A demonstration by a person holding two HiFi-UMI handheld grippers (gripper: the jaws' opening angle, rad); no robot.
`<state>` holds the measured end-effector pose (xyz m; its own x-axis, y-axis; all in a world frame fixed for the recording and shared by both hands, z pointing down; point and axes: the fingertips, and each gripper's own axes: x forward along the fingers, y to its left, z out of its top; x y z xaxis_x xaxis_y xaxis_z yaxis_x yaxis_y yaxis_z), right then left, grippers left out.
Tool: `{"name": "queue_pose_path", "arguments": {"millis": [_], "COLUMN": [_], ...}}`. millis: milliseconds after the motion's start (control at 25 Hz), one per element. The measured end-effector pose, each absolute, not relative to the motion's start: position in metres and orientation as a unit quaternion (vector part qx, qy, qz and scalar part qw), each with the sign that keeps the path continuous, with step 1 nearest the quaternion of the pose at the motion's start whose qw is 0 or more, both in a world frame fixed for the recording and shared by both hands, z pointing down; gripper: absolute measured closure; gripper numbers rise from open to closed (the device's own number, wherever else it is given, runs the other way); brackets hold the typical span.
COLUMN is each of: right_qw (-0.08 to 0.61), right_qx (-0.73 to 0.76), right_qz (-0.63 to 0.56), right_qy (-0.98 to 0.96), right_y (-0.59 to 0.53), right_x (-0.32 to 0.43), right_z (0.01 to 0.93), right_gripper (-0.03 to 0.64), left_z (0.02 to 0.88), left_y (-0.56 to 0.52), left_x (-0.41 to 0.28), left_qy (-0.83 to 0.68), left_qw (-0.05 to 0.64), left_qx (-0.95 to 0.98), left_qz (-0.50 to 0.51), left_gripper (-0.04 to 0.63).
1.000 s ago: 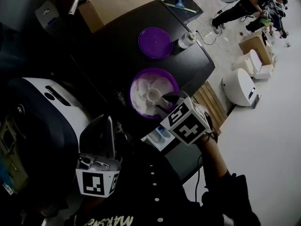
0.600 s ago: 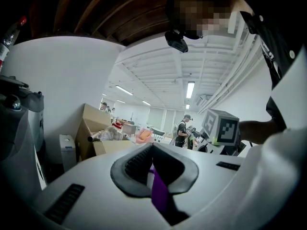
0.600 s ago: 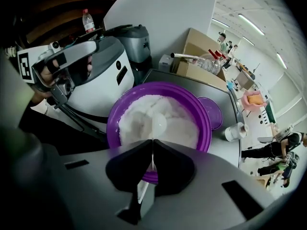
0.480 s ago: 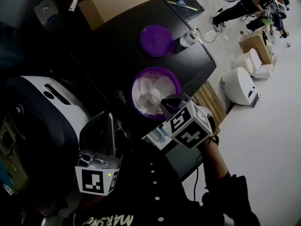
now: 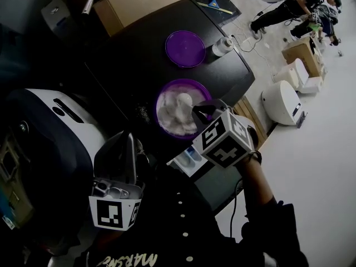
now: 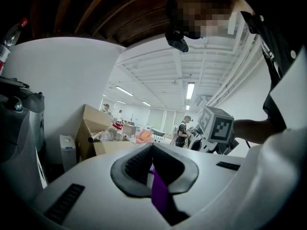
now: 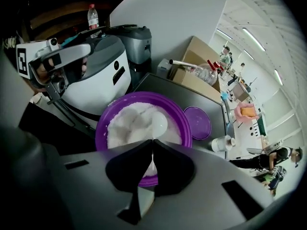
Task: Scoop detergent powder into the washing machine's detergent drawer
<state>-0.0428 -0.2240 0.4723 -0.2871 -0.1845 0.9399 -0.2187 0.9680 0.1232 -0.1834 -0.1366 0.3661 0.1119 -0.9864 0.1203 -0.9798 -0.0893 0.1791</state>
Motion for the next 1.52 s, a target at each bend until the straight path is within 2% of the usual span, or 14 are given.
{"name": "queue_pose_path", "arguments": {"millis": [480,1120,1520], "right_qw": [0.594,0.575,0.536], "right_qx": [0.132,0.047,0.022], "right_qz": [0.006,0.1,0.164], "right_qy": [-0.793,-0.811,-0.828], "right_y": [-0.229,-0.188,-0.183], "right_x": [-0.049,-0.067,-0.079], "right_z": [0.484,0.493,0.479], "right_gripper": [0.581,0.582,0.583], "left_z": [0.369,0.37,0.369], "left_y": [-0.131,-0.128,-0.126], "left_x": [-0.189,-0.19,-0.194], "left_qy": [-0.672,-0.676,-0.678], "left_qw": [0.11,0.113,0.113], "left_qx": [0.732,0.728,0.726], "left_qz": [-0.014,-0.017,-0.022], "left_gripper": [0.58,0.58,0.58]}}
